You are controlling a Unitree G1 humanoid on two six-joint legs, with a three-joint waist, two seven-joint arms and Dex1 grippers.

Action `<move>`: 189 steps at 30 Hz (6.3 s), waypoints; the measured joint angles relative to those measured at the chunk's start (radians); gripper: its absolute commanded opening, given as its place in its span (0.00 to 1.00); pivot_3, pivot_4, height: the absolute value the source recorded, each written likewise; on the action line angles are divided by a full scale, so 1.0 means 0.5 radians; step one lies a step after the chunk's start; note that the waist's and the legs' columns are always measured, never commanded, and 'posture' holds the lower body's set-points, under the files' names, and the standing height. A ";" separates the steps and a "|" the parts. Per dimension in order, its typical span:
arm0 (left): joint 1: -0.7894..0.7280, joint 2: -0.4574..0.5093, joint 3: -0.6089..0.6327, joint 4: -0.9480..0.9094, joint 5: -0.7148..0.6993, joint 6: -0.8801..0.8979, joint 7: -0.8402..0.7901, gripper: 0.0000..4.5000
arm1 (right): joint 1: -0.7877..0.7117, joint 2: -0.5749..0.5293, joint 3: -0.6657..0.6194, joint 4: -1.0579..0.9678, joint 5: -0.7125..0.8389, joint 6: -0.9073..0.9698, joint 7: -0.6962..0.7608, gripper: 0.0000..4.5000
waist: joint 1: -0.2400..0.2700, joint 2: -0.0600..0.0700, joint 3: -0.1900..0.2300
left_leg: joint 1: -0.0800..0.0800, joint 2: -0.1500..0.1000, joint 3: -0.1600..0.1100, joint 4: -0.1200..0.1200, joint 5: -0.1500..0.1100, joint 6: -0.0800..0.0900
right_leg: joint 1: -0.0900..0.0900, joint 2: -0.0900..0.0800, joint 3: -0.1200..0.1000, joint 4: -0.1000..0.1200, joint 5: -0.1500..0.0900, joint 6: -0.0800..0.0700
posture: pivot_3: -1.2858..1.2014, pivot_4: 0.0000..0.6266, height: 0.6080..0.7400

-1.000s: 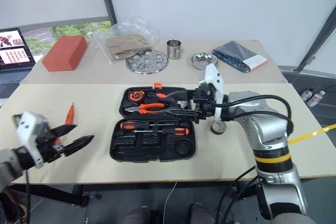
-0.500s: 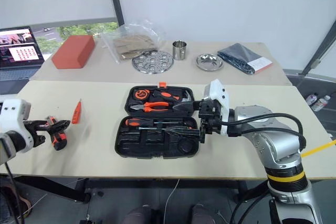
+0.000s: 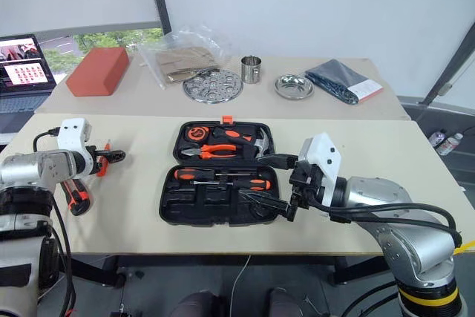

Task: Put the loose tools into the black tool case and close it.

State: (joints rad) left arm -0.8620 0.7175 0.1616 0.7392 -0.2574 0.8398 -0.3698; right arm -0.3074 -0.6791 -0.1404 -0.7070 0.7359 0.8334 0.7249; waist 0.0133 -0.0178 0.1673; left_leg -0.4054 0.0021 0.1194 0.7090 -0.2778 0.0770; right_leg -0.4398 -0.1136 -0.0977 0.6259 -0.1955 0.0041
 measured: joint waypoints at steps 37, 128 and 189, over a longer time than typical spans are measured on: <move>-0.058 0.062 -1.100 -0.940 0.213 -0.991 -2.425 0.09 | 0.555 -0.338 -0.257 -0.155 0.281 0.045 -0.141 1.00 | 0.025 -0.013 0.002 | -0.009 0.002 -0.003 0.013 -0.001 0.022 | -0.001 0.001 0.003 -0.002 -0.004 0.004 | 0.52 0.24 0.95; 1.863 -0.718 1.487 -2.834 -0.662 0.641 0.331 0.99 | -0.527 0.109 0.685 0.878 -0.264 -0.390 0.637 1.00 | 0.032 -0.004 -0.005 | 0.005 -0.008 -0.010 0.018 -0.014 0.005 | 0.016 -0.017 -0.004 -0.014 0.012 0.011 | 0.52 0.24 0.95; 0.161 0.167 -1.240 -1.056 0.031 -0.938 -2.483 0.98 | 0.350 -0.095 0.117 -0.011 -0.087 -0.069 -0.105 1.00 | 0.003 -0.009 -0.001 | -0.012 0.003 0.002 0.014 -0.004 0.028 | -0.004 -0.002 0.001 -0.002 -0.003 0.005 | 0.52 0.24 0.95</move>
State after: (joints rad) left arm -0.7817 0.8012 -0.4585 0.2110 -0.2419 0.3711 -1.6112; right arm -0.1324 -0.7264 -0.0817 -0.7127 0.6926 0.7989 0.6725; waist 0.0149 -0.0223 0.1667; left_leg -0.4116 0.0036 0.1206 0.7161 -0.2796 0.0912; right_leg -0.4418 -0.1145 -0.0972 0.6247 -0.1971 0.0066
